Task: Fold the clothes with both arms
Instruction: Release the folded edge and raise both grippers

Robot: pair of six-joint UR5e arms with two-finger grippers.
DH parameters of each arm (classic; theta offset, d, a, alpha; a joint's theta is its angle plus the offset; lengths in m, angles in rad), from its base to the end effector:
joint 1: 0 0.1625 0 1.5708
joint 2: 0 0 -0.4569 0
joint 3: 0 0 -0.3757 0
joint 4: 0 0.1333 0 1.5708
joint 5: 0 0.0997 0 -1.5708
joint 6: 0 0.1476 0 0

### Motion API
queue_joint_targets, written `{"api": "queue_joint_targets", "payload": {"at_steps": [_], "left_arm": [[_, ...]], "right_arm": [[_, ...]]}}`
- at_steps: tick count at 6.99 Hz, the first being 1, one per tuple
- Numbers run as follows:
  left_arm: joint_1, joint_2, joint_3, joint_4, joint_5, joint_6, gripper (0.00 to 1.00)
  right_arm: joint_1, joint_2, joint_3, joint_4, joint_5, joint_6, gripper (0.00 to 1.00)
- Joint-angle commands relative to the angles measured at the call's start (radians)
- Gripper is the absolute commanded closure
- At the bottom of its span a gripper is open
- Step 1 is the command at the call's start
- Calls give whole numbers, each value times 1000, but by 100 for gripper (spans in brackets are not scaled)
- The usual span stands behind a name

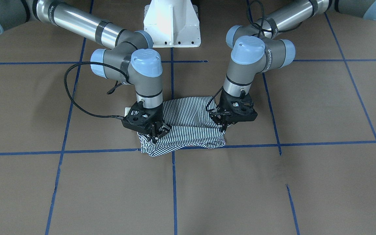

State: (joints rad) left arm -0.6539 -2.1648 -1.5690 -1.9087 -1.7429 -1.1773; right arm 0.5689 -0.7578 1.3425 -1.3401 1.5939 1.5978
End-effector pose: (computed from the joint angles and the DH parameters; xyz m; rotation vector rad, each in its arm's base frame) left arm 0.5245 -0.5381 0.3384 0.3261 0.8840 -0.1608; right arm -0.6217 -0.5517 0.2978 0.1999 -0.8023 0.5527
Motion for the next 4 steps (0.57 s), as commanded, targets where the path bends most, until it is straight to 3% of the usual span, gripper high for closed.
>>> {"api": "queue_joint_targets", "payload": {"at_steps": [1,2,4], "left_arm": [[-70,13,-5,-23,-57,182,0],[-108,32,-14,-23,-132,249,0],[-113,43,-17,-30,-133,265,0]], "right_arm": [[35,9,12,-4,59,-109,0],[43,14,29,-7,102,-130,0],[25,17,67,-11,92,-141,0]]}}
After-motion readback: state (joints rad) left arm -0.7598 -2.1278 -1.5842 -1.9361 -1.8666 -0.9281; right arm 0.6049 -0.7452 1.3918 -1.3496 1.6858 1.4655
